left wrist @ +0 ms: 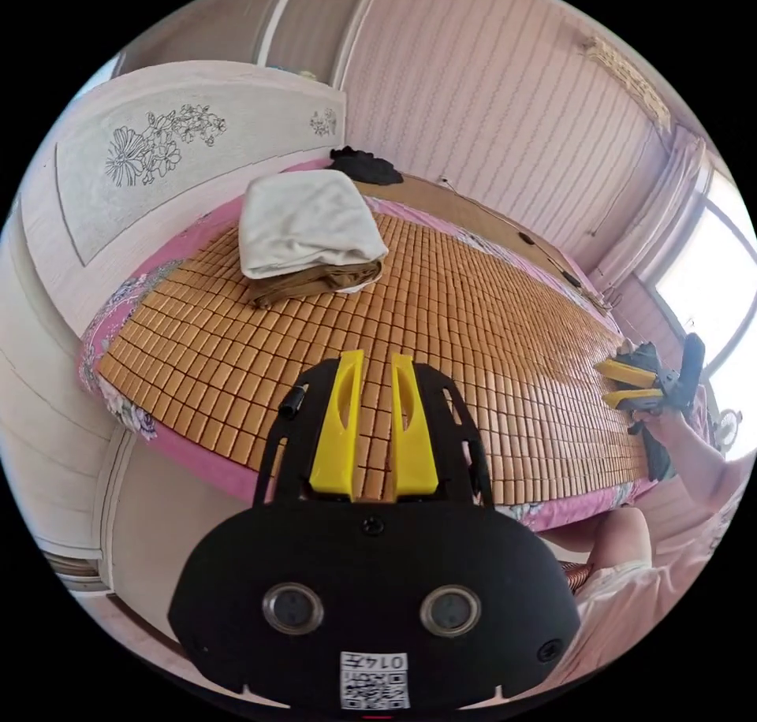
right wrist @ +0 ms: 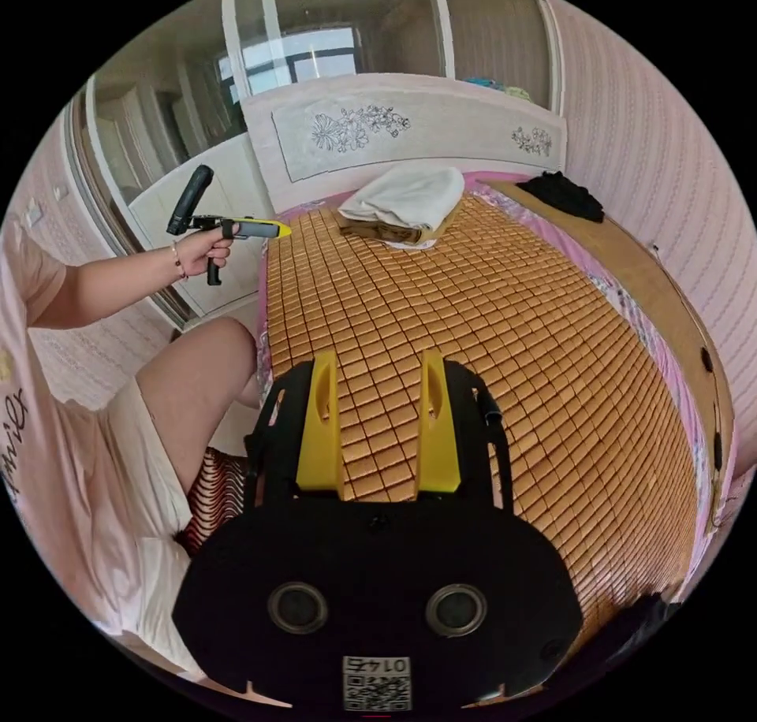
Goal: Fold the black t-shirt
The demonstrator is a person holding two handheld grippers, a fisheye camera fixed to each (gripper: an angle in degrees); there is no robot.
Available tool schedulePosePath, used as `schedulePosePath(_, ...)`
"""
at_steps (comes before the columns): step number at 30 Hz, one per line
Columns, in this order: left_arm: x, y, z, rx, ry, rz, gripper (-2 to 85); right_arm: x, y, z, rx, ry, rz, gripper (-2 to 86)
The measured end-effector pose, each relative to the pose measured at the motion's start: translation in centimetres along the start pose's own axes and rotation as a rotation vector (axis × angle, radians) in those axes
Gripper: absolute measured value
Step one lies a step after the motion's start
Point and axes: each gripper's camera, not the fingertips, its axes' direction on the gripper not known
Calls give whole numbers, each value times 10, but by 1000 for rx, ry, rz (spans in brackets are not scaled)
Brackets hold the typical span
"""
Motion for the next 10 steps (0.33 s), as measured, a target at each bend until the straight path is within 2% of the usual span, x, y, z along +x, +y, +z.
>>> schedulePosePath(3,-57,-16,-2,50,20,-31,64,-38,-85,54,-49,-10,-236,144)
schedulePosePath(5,-99,-37,4,86,23,-96,67,-65,-139,94,-27,56,-416,146)
schedulePosePath(8,-143,-68,17,122,6,-195,86,-84,-199,150,-21,159,-515,157)
schedulePosePath(10,-163,-87,25,137,19,-237,94,-86,-232,187,-55,196,-502,167)
